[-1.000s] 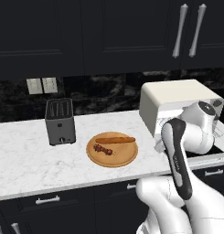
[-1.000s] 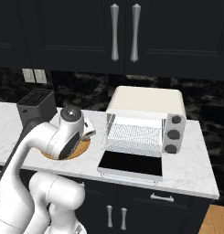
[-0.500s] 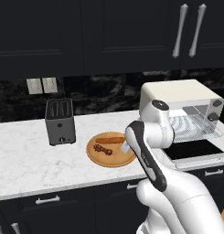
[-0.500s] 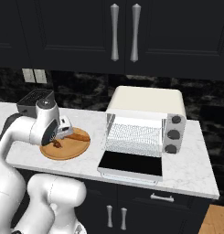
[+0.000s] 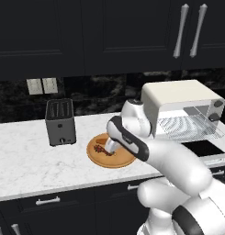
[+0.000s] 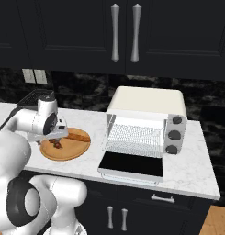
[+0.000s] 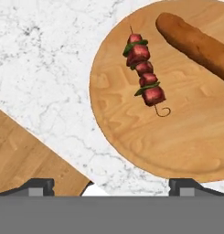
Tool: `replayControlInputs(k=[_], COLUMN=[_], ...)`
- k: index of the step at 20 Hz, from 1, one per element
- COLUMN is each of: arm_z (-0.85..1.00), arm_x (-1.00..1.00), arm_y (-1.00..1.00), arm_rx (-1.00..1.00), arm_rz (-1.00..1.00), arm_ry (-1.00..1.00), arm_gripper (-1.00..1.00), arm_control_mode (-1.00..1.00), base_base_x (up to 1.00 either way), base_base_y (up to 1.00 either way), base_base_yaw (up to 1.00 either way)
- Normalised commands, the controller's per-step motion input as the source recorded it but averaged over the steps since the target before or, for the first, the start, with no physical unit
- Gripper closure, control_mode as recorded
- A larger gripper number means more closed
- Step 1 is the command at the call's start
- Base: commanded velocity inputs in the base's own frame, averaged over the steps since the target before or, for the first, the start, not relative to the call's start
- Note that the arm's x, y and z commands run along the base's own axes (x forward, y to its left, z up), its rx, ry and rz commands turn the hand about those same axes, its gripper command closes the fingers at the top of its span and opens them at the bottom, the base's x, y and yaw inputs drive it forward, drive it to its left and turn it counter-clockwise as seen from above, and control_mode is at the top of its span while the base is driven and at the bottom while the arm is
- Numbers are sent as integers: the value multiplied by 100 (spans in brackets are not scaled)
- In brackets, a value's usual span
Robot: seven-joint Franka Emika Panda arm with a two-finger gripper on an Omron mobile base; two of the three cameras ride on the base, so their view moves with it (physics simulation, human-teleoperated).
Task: Pick up the kebab skewer and baguette bread, and place them inside the toaster oven. Close the toaster oven door and start by setting the timer.
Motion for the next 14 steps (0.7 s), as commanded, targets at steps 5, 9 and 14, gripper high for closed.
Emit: replayControlInputs(k=[5, 9, 14], arm_z=[-31, -36, -34], arm_x=[12, 17, 20], arm_y=[0, 0, 1], arm_rx=[0, 0, 0], arm_rz=[0, 0, 0], arm_ry=[3, 0, -5], arm_gripper=[-100, -100, -100], arm_control_mode=[-100, -100, -100], base_base_x=[0, 0, 0], base_base_y=[0, 0, 0], base_base_yaw=[0, 0, 0])
